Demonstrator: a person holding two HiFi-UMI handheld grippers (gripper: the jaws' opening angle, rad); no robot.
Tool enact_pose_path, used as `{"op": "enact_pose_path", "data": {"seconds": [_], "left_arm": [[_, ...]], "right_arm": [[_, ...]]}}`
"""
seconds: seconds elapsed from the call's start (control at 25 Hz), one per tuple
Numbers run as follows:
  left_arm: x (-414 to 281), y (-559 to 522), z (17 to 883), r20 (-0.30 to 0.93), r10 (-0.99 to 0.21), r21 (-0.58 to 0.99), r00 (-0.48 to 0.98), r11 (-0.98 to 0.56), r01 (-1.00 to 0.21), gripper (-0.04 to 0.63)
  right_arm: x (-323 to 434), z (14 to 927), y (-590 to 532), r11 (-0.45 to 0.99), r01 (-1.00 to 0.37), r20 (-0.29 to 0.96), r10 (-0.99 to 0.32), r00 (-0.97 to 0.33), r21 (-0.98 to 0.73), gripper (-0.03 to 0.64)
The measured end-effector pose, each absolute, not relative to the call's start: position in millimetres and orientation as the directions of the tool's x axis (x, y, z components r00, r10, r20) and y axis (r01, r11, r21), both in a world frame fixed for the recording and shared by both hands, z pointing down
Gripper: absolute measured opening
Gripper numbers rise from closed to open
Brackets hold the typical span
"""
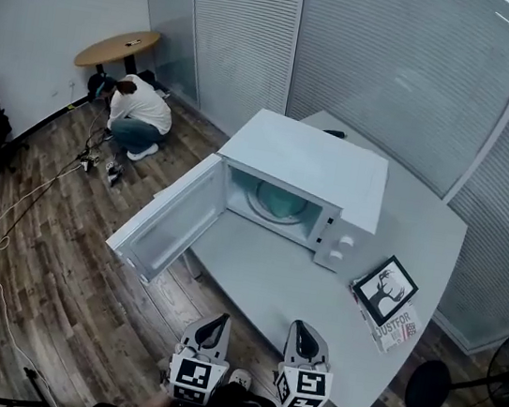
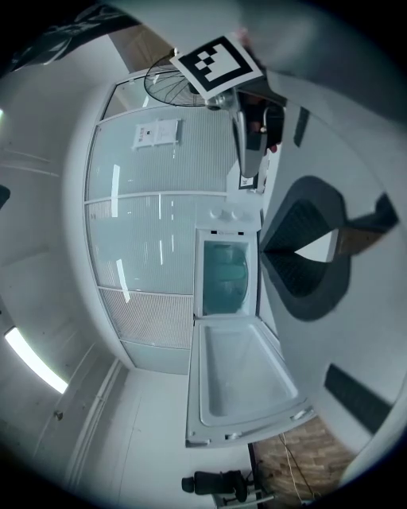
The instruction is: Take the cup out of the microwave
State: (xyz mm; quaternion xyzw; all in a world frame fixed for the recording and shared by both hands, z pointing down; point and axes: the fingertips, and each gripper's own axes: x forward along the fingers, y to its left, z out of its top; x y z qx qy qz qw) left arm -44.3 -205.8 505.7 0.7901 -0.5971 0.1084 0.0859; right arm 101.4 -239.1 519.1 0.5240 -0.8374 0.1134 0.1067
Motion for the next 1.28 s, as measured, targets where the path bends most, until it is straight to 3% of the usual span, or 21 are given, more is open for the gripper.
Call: {"op": "enact_pose_path", "data": {"seconds": [0.52, 1.28], "left_arm": [[-20.0, -234.7, 505.1, 0.297, -0.932, 0.01, 0.208, -0.214, -0.977, 0.003], [-9.9, -304.3, 505.4, 0.28, -0.918, 0.018, 0.282, -0.289, -0.957, 0.005]], "right_arm": [[118.1, 523.3, -277.0, 0.476, -0.871, 0.295, -0.821, -0.489, -0.12, 0.005], [136.8, 517.8, -320.7, 0.398, -0.912, 0.291, -0.865, -0.409, -0.1, 0.006]]}}
